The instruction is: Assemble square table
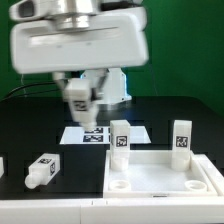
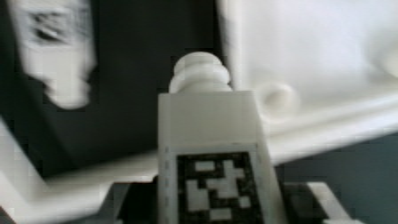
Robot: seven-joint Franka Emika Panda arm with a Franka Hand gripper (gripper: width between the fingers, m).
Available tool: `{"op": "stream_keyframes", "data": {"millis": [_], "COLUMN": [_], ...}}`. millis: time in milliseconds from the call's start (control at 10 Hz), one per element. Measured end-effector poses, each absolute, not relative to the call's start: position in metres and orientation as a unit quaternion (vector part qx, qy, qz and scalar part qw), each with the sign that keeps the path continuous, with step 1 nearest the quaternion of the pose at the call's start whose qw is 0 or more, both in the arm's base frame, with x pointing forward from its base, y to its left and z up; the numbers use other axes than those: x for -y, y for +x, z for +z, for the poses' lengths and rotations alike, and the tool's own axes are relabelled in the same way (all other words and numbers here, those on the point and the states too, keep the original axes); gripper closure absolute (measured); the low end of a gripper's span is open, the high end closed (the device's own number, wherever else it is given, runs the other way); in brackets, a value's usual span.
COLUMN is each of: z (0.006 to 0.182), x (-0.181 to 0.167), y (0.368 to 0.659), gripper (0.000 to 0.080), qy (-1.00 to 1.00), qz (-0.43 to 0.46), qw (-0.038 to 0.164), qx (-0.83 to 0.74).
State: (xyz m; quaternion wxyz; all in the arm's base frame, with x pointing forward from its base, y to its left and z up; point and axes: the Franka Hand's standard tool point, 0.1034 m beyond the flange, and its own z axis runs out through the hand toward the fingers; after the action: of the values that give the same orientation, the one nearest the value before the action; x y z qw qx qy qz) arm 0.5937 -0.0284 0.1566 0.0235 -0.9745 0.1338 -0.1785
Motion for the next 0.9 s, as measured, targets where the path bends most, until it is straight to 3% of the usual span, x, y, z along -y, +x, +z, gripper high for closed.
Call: {"op": "stream_keyframes", "data": {"millis": [300,600,800,900], "z": [0.154,0.152,0.143,0.131], "x": [0.027,0.019,-0.046,-0.067], "y": [0.591,0.592,0.617,0.616], "gripper": [0.0515,0.0515,0.0515,0.0515], "qy": [-0.962,-0.962,-0.954,-0.958], "qz": [-0.239,-0.233,-0.242,-0.238], "qw": [0.004,0.011,0.041,0.038], "qx": [-0.131,-0.145,-0.173,-0.154]}}
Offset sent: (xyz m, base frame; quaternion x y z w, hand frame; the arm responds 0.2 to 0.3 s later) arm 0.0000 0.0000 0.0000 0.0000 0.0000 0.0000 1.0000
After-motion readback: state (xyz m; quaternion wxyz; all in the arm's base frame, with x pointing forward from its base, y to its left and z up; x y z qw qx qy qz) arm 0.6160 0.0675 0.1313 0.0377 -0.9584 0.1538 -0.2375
